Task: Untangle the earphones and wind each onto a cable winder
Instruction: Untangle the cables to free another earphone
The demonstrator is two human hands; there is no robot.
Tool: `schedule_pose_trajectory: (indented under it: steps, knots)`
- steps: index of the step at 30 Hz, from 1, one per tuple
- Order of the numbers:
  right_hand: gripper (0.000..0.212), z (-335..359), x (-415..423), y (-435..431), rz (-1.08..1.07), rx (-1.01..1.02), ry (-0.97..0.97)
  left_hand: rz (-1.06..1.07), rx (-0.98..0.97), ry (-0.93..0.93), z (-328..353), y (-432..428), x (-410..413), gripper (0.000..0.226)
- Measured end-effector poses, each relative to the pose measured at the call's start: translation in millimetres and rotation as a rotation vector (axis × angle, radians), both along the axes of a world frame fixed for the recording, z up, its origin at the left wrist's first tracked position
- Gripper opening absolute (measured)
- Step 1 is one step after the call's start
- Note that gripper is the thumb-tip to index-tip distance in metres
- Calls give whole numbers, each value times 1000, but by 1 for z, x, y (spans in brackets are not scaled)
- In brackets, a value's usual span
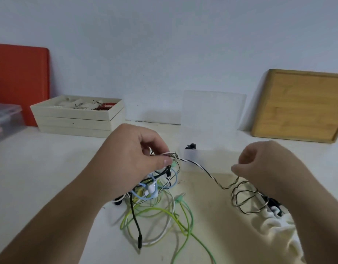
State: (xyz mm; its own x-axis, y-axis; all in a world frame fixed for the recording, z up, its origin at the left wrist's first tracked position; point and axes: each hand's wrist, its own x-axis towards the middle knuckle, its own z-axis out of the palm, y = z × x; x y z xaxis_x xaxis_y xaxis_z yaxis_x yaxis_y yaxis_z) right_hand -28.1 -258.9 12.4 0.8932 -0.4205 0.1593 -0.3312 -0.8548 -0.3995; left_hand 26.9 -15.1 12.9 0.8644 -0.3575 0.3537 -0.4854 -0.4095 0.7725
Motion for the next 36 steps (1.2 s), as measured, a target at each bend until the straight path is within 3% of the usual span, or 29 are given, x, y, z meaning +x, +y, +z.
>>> schedule_pose_trajectory:
  steps: [2,3,5,7,11,19,21,23,26,30,36]
  knots:
    - [16,-4,0,10,157,43,-113,-9,12,0,-1,-3,-1,19]
    - [19,-3,-1,17,269,194,-169,-10,15,3,-2,-4,-1,20]
    - [12,1,-6,37,495,569,-131,-7,11,9,-3,-5,0,20]
    - [11,-1,-9,53,616,611,-68,4,9,12,-4,-5,1,19]
    - [20,-7,-4,55,491,495,-238,0,17,26,-2,-2,0,13]
    - [33,3,-5,39,343,760,-410,176,-155,80,5,-1,-1,20]
    - [31,2,-2,39,342,878,-443,218,-215,80,5,-1,0,21]
    - [42,2,0,41,365,1038,-454,234,-273,81,6,-1,1,29]
    - [42,0,-1,43,463,1143,-389,177,-270,30,6,3,2,50]
    - [46,-2,-1,43,491,1176,-369,-141,-422,158,6,5,2,20]
    - [23,-5,-1,43,570,1160,-355,-149,-93,-11,0,-9,-6,11]
